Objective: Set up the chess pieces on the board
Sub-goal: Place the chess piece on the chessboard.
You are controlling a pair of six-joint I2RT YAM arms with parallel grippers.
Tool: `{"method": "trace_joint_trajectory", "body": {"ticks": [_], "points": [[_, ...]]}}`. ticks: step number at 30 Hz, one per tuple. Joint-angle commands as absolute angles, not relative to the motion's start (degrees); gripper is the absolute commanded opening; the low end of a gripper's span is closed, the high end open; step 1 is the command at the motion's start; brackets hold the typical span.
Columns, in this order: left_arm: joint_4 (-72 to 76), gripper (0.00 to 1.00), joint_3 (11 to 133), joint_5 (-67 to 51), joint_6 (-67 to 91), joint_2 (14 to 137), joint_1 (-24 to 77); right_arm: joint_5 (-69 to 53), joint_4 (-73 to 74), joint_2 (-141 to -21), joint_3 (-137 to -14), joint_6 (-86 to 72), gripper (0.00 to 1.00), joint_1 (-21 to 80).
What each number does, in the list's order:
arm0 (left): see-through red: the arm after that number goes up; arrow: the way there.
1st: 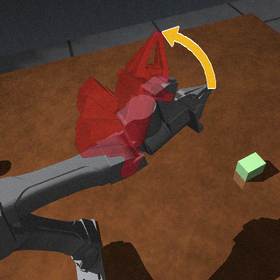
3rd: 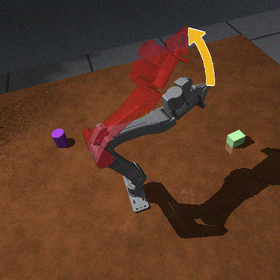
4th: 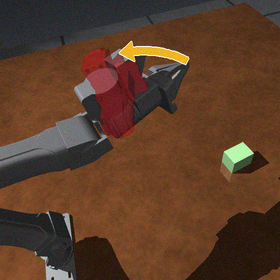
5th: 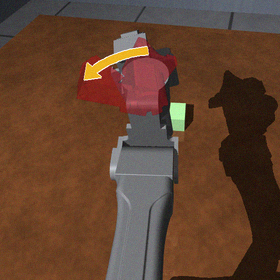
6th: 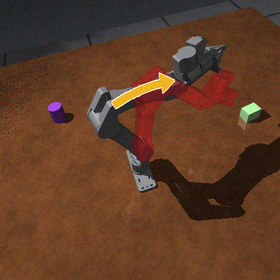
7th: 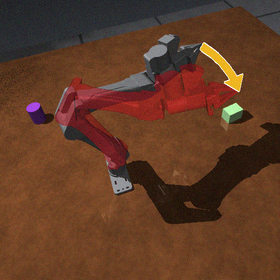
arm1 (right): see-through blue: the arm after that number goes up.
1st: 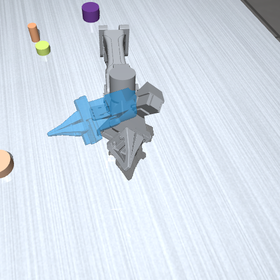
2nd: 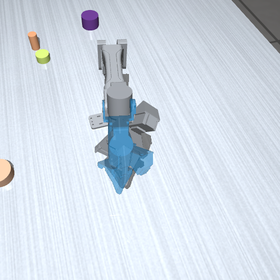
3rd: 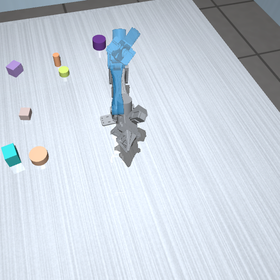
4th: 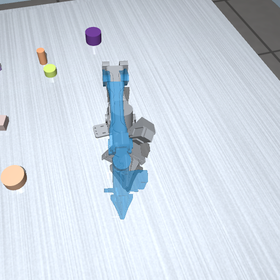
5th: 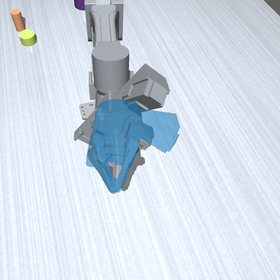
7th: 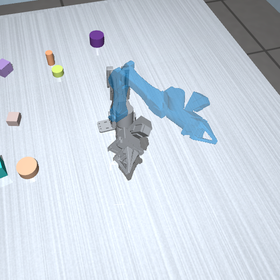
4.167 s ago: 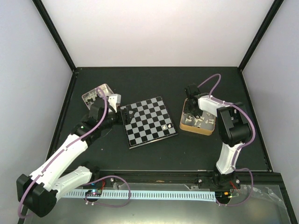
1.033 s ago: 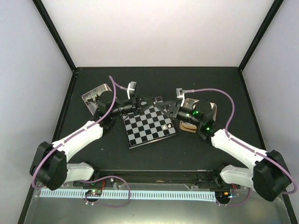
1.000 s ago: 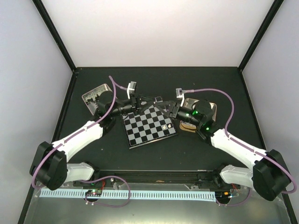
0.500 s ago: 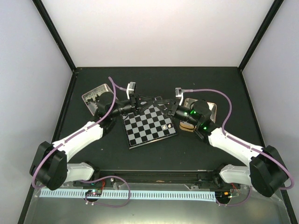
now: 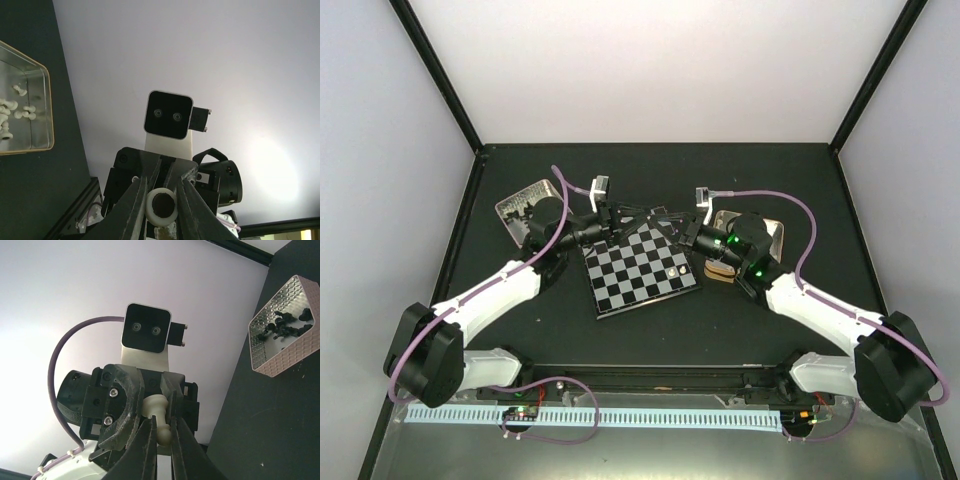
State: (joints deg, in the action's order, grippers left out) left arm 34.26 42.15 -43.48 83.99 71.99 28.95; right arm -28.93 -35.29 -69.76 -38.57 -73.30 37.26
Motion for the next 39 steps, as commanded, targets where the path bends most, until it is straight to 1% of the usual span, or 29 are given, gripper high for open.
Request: {"method": "trace_joint_trajectory", "body": {"ticks": [1, 4, 7, 9, 11, 12, 13, 14, 16, 19, 22, 24, 26, 29, 34, 39], "points": [[33.0, 0.15, 42.1, -43.0, 81.7, 71.7, 29.4, -27.7, -34.0, -68.6, -40.6, -71.6, 0.01, 37.6], [31.7, 0.20, 42.1, -42.8, 80.6, 71.6, 29.3, -27.1, -31.2, -68.1, -40.9, -70.4, 0.01, 37.6], [30.5, 0.28, 42.1, -42.8, 79.3, 71.6, 29.2, -26.8, -28.1, -67.7, -41.0, -69.3, 0.01, 37.6], [30.5, 0.39, 42.2, -43.3, 78.4, 71.7, 29.2, -26.4, -24.9, -67.4, -41.2, -68.2, 0.01, 37.6], [29.1, 0.52, 42.5, -44.1, 76.3, 71.8, 29.1, -26.5, -21.3, -67.2, -41.7, -66.8, 0.01, 37.6], [28.2, 0.57, 42.5, -44.3, 75.4, 71.8, 28.9, -26.5, -18.7, -67.0, -42.3, -65.4, 0.01, 37.6], [27.1, 0.64, 42.6, -44.4, 74.3, 71.7, 28.7, -25.9, -13.0, -66.8, -43.4, -63.4, 0.01, 37.6], [25.8, 0.68, 42.6, -44.5, 73.1, 71.6, 28.4, -25.5, -8.7, -66.7, -44.5, -61.3, 0.01, 37.6], [19.7, 0.72, 42.7, -43.7, 68.9, 71.1, 27.9, -24.3, -0.9, -66.9, -46.8, -57.0, 0.01, 37.6], [7.7, 0.76, 43.4, -40.0, 61.1, 69.9, 26.8, -22.7, 10.0, -68.3, -50.1, -51.0, 0.01, 37.6], [-3.2, 0.78, 43.4, -33.7, 52.9, 68.5, 25.1, -20.2, 22.3, -73.1, -55.1, -43.9, 0.01, 37.9], [-9.2, 0.78, 43.6, -30.9, 47.4, 68.2, 22.5, -16.7, 29.8, -76.2, -58.6, -39.5, 0.01, 39.1], [-13.6, 0.78, 43.4, -30.9, 42.8, 68.3, 18.4, -12.2, 35.8, -79.4, -62.2, -35.7, 0.01, 41.0], [-17.5, 0.78, 42.8, -29.9, 39.0, 67.9, 13.5, -6.3, 44.1, -84.8, -67.3, -31.3, 0.01, 43.3], [-19.5, 0.78, 43.1, -28.3, 36.1, 67.6, 12.1, 1.0, 54.0, -94.4, -76.0, -27.0, 0.01, 47.1], [-19.6, 0.78, 43.2, -28.9, 35.2, 68.9, 11.6, 2.5, 56.8, -101.6, -79.9, -24.9, 0.01, 48.7]]}}
